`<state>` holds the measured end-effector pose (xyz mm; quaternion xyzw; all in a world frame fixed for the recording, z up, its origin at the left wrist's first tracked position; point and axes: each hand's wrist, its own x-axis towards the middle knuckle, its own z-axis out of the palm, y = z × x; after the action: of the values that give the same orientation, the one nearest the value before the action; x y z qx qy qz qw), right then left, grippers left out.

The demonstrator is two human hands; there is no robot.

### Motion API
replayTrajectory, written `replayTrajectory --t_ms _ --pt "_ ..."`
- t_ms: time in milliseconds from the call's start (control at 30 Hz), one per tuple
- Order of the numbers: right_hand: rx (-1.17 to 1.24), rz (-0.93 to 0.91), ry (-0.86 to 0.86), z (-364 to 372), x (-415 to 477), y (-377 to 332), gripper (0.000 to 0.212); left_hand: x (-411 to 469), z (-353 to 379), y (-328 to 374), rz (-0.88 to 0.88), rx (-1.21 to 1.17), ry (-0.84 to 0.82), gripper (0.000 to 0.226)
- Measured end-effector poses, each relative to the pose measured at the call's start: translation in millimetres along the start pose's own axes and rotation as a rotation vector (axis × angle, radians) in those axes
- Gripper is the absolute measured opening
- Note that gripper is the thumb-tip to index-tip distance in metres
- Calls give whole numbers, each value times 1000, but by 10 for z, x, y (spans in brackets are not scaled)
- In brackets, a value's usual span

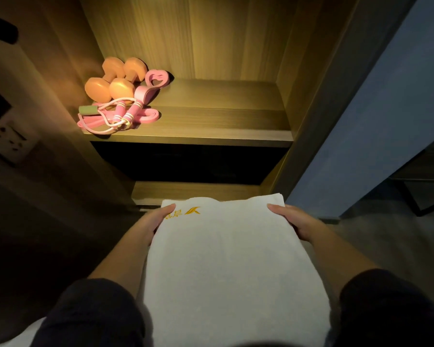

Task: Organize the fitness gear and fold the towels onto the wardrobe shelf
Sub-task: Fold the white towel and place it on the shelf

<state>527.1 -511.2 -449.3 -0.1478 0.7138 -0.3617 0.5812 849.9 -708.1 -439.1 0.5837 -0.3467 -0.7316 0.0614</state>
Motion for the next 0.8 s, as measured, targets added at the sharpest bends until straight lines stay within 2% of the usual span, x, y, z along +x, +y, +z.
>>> replayTrajectory --t_ms 67,133,233,333,500,600,733,800 --pt "-16 36 -10 8 42 69 51 37 -8 -60 -83 3 -38 41" --pt "-75 9 15 10 70 95 50 101 -20 -89 -63 69 -61 45" --pt "-183 -74 -1 -107 126 5 55 166 -104 47 150 402 -9 49" --pt "-373 -84 -100 -289 210 -244 63 204 -190 336 311 743 -95 57" --pt "-756 -59 -305 -294 468 -651 72 291 60 663 245 1133 -239 77" --pt "-906 -11 -409 -274 614 -837 80 380 201 716 182 1196 -282 84" --pt "-1096 125 -501 -295 695 -1030 56 498 194 715 184 1156 -303 75" --pt "-1239 132 -463 -266 692 -1097 59 558 170 692 196 1130 -307 74"
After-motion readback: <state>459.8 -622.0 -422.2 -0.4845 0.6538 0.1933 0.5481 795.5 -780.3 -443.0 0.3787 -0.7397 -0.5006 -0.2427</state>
